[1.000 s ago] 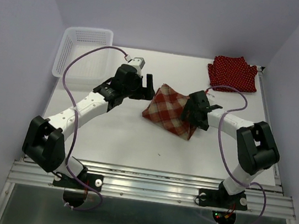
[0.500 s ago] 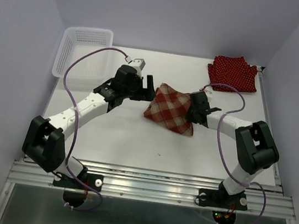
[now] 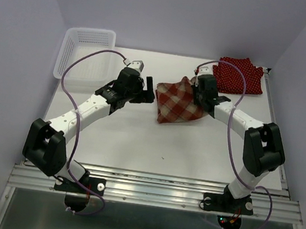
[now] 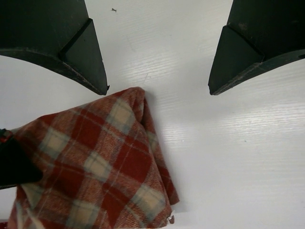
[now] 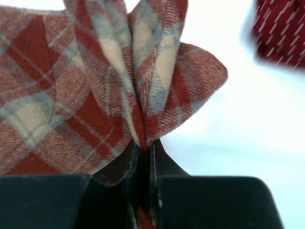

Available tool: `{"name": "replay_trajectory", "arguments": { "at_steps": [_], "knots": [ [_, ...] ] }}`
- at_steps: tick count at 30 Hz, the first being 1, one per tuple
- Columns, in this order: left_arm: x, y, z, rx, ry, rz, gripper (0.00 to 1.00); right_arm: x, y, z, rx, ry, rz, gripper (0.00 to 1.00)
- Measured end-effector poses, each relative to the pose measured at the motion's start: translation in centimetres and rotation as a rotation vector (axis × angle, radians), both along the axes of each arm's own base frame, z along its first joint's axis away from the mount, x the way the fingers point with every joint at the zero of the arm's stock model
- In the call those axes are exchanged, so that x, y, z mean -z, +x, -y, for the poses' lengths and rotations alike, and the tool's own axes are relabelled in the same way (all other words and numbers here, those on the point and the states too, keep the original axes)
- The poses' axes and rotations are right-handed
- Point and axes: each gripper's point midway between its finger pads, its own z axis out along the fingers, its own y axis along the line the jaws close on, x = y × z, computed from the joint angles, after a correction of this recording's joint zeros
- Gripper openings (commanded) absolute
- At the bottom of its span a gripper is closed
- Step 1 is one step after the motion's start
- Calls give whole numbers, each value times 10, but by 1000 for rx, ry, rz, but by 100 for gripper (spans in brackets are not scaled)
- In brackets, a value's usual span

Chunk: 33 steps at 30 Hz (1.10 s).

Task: Fold and stack the skirts
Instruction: Neatly place the folded skirt to the corner

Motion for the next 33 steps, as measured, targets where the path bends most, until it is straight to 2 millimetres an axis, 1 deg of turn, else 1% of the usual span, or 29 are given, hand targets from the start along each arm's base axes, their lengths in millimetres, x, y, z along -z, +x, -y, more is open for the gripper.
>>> {"name": "replay_trajectory", "arguments": {
  "at_steps": [1,4,7,10,14,17,18,21,26,29,33],
  "knots": [
    [1,1,-2,-13,4,-1,98,-12,10,1,-27,-30,31,1],
    [0,3,-11,-61,15,-1,98,-32,29,7,-63,-101,84,1],
    [-2,6,-19,-106,21,7,98,-48,49,17,-106,-189,121,0],
    [-4,8,-30,-149,32,10,98,-59,63,27,-130,-255,140,1],
    [-2,9,-42,-198,54,3,98,-82,85,44,-145,-338,182,1],
    [0,10,-48,-222,67,-1,98,-100,102,58,-126,-363,208,1],
    [0,10,-51,-233,71,-4,98,-107,109,65,-113,-370,220,1],
    [0,12,-56,-255,75,-4,98,-124,123,81,-85,-376,250,1],
    [0,15,-61,-278,72,-4,98,-140,141,104,-38,-400,275,1],
    [0,15,-63,-287,71,-4,98,-149,152,110,-10,-418,291,1],
    [0,16,-64,-292,68,-6,98,-152,161,114,14,-406,297,1]
  ]
}}
